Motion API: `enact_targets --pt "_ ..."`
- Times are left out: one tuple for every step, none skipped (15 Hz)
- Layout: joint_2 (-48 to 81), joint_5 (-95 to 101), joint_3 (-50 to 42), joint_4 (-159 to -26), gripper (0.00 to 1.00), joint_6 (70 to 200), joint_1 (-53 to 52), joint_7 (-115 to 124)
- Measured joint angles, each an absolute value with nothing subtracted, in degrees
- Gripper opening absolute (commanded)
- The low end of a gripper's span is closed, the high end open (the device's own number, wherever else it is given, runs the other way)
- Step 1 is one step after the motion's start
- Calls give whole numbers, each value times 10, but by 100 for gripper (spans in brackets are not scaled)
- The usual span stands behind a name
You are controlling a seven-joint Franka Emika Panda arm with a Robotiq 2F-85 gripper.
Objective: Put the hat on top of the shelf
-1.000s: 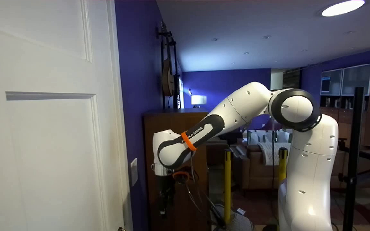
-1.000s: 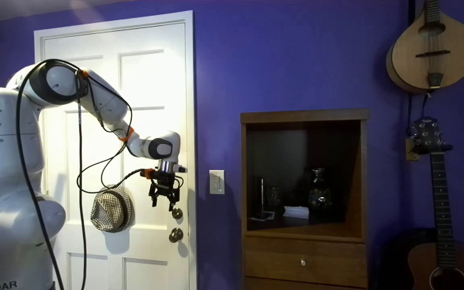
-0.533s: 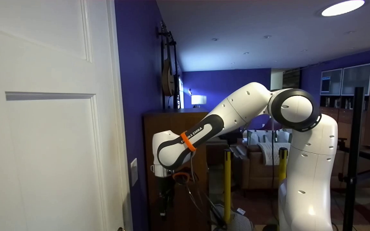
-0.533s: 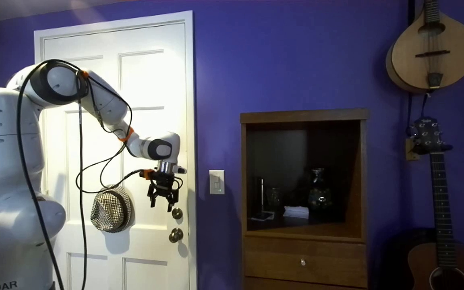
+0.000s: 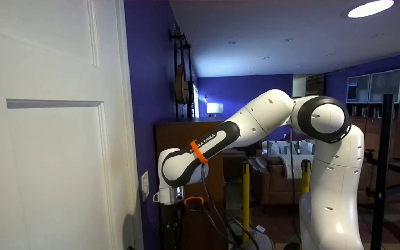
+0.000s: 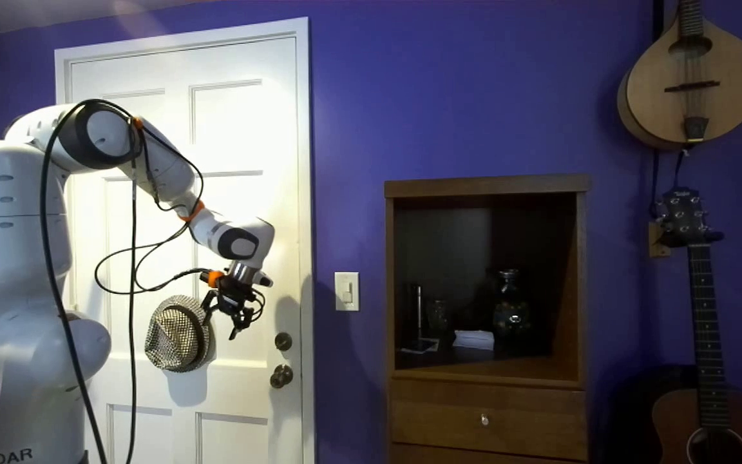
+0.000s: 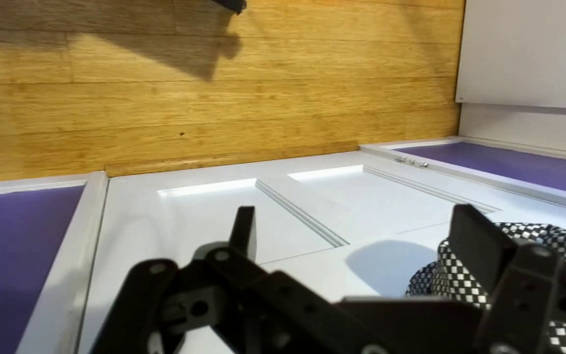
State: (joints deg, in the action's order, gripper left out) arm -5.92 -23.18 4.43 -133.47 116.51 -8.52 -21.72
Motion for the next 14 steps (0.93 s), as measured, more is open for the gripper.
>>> enact_targets --pt "-59 -238 52 -1336 100 1166 -91 -217" --pt "-58 -243 60 -1337 100 1169 -98 -216" --pt "-56 -248 69 -1338 100 1175 -105 -216" --pt "-54 -254 77 -1340 100 1185 -112 -216" --pt "-51 -258 86 -1343 100 1197 -119 -214" --pt "-47 -259 97 -1345 100 1215 -127 -208" --pt "-43 -259 107 -1348 100 1236 -134 -199" --pt "-38 -259 119 -1348 100 1260 -143 -189" --pt "-33 -259 131 -1348 100 1284 -152 -179" --pt "-28 -258 143 -1346 100 1304 -161 -170" --pt "-22 -257 154 -1343 100 1321 -170 -162" --pt "-17 -255 165 -1338 100 1334 -178 -156" --pt "-11 -251 174 -1331 100 1342 -185 -150" --pt "-4 -244 182 -1324 100 1348 -192 -146"
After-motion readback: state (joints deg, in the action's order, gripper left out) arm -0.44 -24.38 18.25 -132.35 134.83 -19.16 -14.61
